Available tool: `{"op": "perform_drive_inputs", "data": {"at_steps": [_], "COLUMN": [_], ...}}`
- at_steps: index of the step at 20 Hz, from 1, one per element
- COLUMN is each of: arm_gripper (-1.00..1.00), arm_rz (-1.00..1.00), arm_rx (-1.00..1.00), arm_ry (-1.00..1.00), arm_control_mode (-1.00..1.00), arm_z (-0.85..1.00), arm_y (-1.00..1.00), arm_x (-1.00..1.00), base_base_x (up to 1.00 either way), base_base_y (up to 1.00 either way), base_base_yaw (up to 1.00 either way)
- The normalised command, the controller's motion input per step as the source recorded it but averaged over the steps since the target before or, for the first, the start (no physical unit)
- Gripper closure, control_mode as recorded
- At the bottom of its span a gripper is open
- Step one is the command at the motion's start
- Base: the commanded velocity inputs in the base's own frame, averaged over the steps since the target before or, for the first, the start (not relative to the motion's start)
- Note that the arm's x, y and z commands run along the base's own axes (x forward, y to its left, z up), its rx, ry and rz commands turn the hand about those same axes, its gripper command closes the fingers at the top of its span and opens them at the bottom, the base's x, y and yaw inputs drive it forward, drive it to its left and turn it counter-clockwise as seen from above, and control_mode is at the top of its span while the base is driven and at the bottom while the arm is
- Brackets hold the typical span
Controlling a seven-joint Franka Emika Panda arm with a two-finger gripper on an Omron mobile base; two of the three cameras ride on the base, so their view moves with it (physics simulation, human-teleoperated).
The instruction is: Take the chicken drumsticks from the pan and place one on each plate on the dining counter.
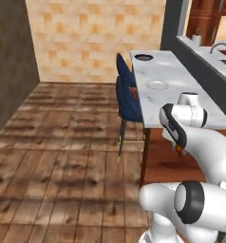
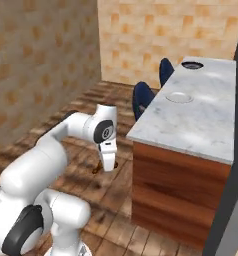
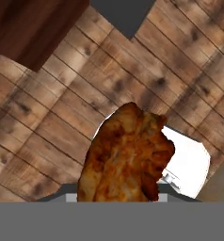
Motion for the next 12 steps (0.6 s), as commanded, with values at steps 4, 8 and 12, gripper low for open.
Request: {"op": "perform_drive_inputs", "data": {"at_steps": [4,8,12], "arm_gripper": [1.0,1.0,1.0], "arm_rz": [0.0,0.0,0.0], "arm_rx": [0.0,0.0,0.0], "arm_ry": [0.0,0.0,0.0], "arm_control_mode": [1.0,1.0,1.0], "arm_z": [0.0,0.0,0.0], "arm_y": [0.0,0.0,0.0], "arm_x": [0.0,0.0,0.0], "base_base_x": [0.99,0.82,0.65], "base_base_y": [0.96,1.0,1.0], "base_base_yaw": [-0.56,-0.53,-0.54]}}
